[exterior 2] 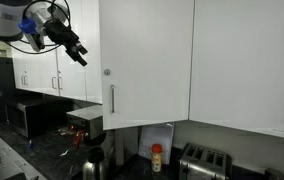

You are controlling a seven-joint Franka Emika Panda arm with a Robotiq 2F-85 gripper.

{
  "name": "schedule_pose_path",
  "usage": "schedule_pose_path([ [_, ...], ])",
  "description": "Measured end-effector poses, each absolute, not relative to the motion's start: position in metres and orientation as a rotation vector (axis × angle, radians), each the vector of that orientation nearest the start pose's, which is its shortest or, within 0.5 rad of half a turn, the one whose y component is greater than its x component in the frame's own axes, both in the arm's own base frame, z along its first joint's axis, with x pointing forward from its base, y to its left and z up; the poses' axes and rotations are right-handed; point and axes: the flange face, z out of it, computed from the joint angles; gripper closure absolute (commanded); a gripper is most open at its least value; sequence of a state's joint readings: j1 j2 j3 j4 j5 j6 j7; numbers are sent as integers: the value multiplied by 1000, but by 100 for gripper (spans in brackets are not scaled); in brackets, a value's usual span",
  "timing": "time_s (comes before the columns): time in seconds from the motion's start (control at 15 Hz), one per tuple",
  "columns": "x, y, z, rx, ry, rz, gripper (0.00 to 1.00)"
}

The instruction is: Open the right cabinet door, take the container and put it in the cabinet, then close the cabinet door

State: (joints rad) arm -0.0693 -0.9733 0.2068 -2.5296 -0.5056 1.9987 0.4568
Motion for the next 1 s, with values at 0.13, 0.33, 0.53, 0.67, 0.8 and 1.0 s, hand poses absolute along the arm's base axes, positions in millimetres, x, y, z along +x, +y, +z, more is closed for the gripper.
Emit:
schedule_pose_path([
  [0.13, 292, 24, 618, 2461, -357, 771, 0],
  [0.33, 288, 11, 622, 2443, -406, 799, 0],
  [0.53, 287, 1, 624, 2434, -434, 831, 0],
  [0.67, 288, -3, 623, 2437, -431, 881, 0],
  [0.8, 291, -12, 620, 2445, -424, 925, 0],
  [1.0, 294, -28, 613, 2452, -427, 976, 0],
])
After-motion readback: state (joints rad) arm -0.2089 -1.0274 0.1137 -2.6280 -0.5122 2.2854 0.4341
